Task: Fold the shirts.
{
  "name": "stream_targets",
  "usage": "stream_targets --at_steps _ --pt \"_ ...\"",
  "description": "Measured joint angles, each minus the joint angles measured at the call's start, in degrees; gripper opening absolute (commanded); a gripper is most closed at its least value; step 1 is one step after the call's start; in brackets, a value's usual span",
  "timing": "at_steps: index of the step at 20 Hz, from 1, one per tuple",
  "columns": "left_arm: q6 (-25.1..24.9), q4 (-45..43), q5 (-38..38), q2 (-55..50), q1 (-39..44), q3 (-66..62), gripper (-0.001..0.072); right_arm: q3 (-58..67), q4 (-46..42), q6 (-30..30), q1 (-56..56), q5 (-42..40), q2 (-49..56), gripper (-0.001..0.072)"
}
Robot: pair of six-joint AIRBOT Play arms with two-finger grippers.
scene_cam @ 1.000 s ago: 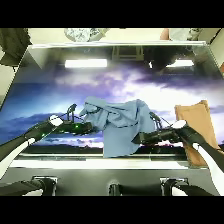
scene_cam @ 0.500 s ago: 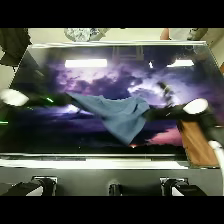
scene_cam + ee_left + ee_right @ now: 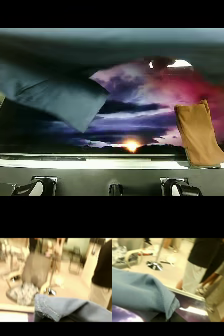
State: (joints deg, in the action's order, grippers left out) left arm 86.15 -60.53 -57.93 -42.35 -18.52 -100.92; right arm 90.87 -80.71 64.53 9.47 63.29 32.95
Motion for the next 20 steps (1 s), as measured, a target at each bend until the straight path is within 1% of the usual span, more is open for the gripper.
stream_targets --at_steps 3,6,7,9,11,13,15,17,20 --pt "1.0 -3.7 -2.6 2.7 -0.9 -1.2 0.0024 1.3 -1.7 0.1 0.3 6.2 -1.1 0.0042" --pt "1.6 -8.3 -8.9 3.7 -1.1 2.6 0.0025 1.0 -2.1 -0.7 0.5 17.7 1.8 0.0041" --pt "1.8 -8.9 -10.6 4.2 -1.0 5.7 0.0025 -0.7 -2.1 -1.3 0.5 22.2 3.2 0.0041" --pt "2.0 -10.6 -13.5 5.9 0.0 15.0 0.0024 -7.5 -0.2 -2.9 0.5 27.9 5.1 0.0041" --pt "1.8 -11.5 -15.1 7.7 0.9 24.9 0.0024 -16.4 1.5 -4.2 0.5 29.4 5.8 0.0041" --pt "0.3 -11.7 -15.5 7.8 1.5 33.2 0.0024 -24.9 2.4 -5.1 0.5 26.0 7.2 0.0041" --pt "-0.7 -12.0 -14.2 4.2 1.9 38.5 0.0024 -30.6 4.0 -5.6 0.5 19.9 11.5 0.0041" --pt "-1.6 -11.3 -10.0 -2.8 2.1 40.3 0.0025 -32.7 6.3 -6.1 0.5 12.5 18.9 0.0041" --pt "-4.3 -7.0 -2.9 -18.5 2.2 37.4 0.0026 -31.2 14.5 -8.6 0.5 -0.3 34.1 0.0042"
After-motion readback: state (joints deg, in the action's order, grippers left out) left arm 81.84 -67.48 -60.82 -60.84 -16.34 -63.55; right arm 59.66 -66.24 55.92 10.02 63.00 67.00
